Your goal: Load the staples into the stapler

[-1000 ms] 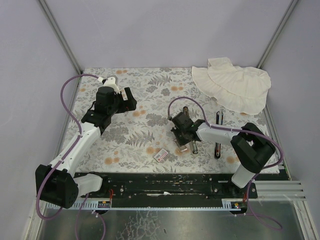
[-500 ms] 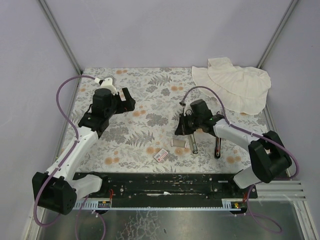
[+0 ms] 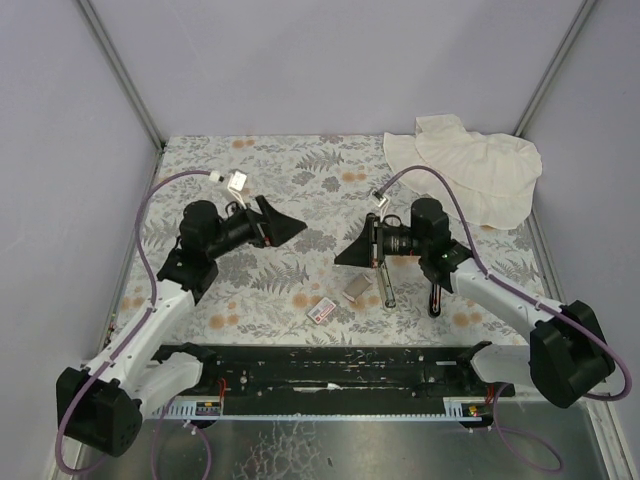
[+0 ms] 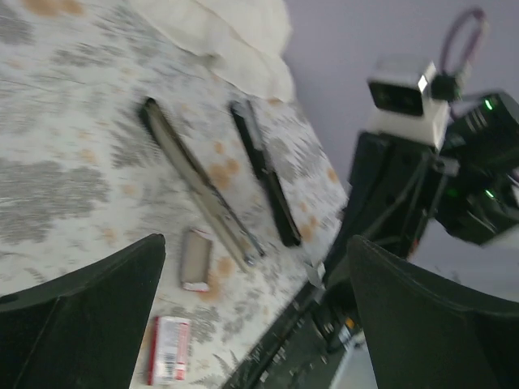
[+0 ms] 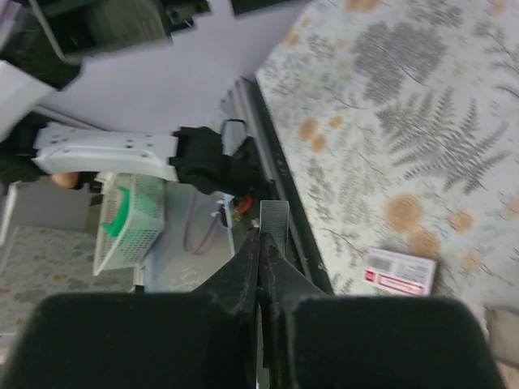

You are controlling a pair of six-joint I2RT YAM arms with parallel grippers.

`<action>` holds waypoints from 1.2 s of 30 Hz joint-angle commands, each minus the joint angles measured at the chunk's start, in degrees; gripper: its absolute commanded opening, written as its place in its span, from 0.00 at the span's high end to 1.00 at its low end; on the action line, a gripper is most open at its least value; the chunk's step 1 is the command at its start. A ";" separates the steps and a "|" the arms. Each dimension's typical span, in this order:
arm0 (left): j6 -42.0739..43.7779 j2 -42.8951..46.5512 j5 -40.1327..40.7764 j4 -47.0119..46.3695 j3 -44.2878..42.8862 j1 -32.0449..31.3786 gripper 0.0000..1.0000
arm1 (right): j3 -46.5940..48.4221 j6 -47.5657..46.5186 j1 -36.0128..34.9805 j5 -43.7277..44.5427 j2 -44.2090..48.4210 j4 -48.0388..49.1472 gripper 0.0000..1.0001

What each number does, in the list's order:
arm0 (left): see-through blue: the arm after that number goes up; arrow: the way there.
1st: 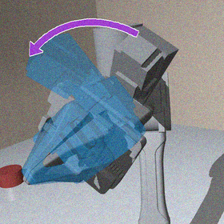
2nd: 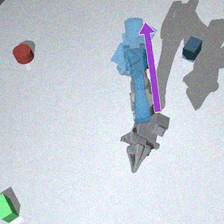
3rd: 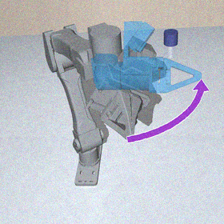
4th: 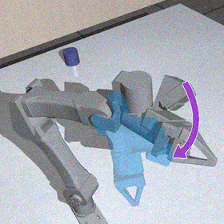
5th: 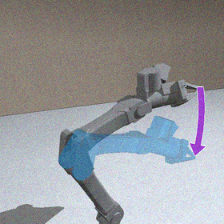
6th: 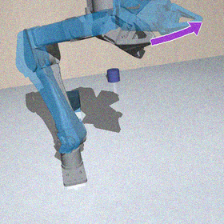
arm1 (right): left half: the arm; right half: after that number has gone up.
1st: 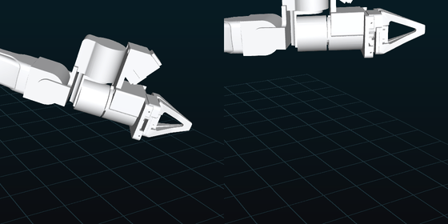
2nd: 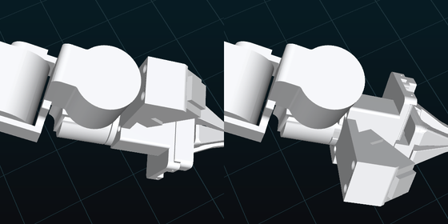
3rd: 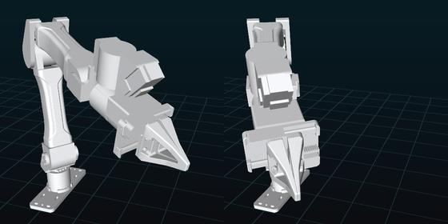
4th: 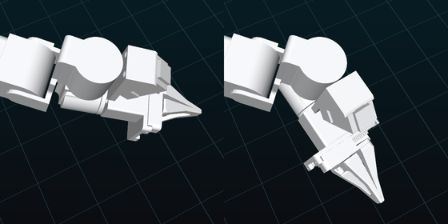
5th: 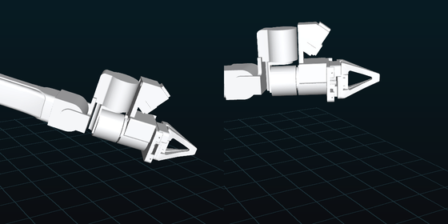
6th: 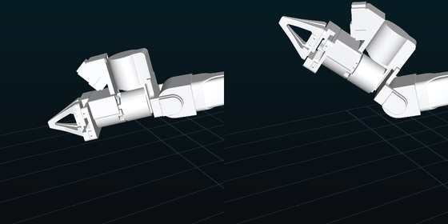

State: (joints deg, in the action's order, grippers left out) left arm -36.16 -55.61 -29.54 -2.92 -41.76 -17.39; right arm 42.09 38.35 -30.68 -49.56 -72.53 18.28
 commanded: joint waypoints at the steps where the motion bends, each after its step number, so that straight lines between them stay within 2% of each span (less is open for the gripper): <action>1: -3.96 0.35 -9.77 -9.24 -0.97 -6.81 0.08 | -1.00 11.73 0.30 -7.76 2.68 19.76 1.00; 5: -4.57 -0.60 -11.46 -11.09 -2.28 -10.86 0.11 | -1.59 18.43 0.35 -9.37 3.03 28.61 1.00; 8: -5.22 -0.91 -12.02 -12.19 -2.81 -12.55 0.15 | -1.74 20.05 0.35 -10.32 3.18 31.43 1.00; 14: -7.31 -2.35 -13.06 -14.76 -3.51 -14.39 0.33 | -1.90 20.31 0.35 -12.01 3.40 31.87 1.00; 24: -9.48 -3.86 -13.32 -16.94 -3.86 -15.88 0.57 | -2.27 20.63 0.35 -12.42 3.89 32.34 1.00; 32: -10.79 -3.14 -12.97 -17.40 -3.01 -16.41 0.74 | -2.67 20.31 0.35 -11.55 3.85 32.08 1.00; 36: -11.70 -2.79 -13.09 -17.42 -2.58 -16.65 0.78 | -2.63 19.83 0.32 -11.10 4.06 31.45 1.00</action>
State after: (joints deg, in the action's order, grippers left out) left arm -46.54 -59.55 -41.39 -16.40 -43.42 -33.47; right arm 39.18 58.52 -30.59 -60.66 -70.37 47.05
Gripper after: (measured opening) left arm 0.238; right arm 0.010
